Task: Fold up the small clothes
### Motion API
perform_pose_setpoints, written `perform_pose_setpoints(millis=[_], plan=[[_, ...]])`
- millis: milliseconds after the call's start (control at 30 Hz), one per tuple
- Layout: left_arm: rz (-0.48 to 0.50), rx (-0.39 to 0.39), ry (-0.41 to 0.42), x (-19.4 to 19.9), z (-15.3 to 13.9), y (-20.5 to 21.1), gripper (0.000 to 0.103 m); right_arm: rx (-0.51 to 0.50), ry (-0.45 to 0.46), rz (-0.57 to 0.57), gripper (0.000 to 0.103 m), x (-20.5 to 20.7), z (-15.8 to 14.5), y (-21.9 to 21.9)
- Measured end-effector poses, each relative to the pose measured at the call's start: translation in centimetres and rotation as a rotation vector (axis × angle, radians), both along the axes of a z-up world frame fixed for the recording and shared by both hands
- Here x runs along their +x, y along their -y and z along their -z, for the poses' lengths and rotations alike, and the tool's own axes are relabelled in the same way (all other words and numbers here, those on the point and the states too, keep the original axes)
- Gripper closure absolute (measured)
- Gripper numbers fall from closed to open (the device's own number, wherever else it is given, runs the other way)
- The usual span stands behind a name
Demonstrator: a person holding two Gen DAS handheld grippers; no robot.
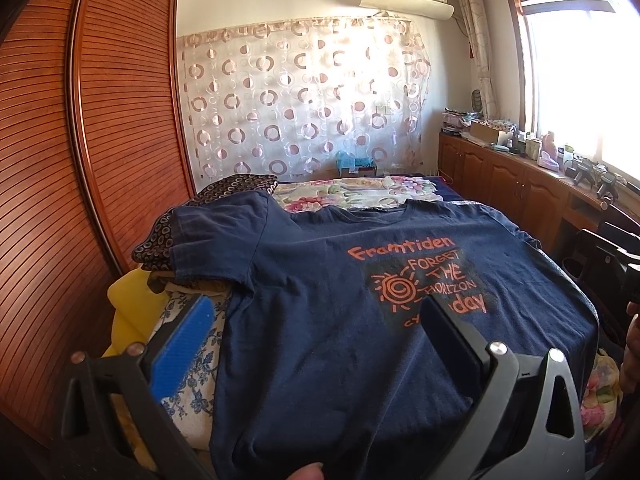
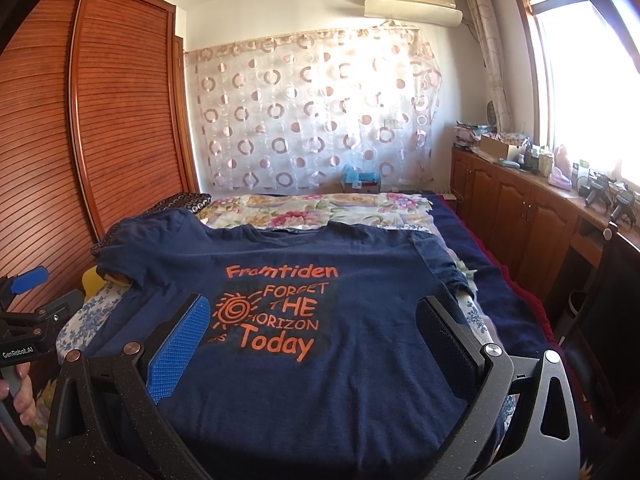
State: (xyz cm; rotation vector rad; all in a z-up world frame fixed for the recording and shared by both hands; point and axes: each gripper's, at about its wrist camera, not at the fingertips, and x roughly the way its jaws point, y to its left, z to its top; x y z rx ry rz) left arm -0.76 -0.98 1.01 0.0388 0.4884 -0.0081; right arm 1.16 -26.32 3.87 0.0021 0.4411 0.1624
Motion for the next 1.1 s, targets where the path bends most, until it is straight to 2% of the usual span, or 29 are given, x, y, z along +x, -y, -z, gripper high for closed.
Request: perform_pose_setpoints(millis=[1100], plan=[[0.005, 0.001, 0.006, -0.25, -0.39, -0.02, 0.000, 0.002, 0.005, -0.002, 0.000, 0.21, -0.12, -0.23]])
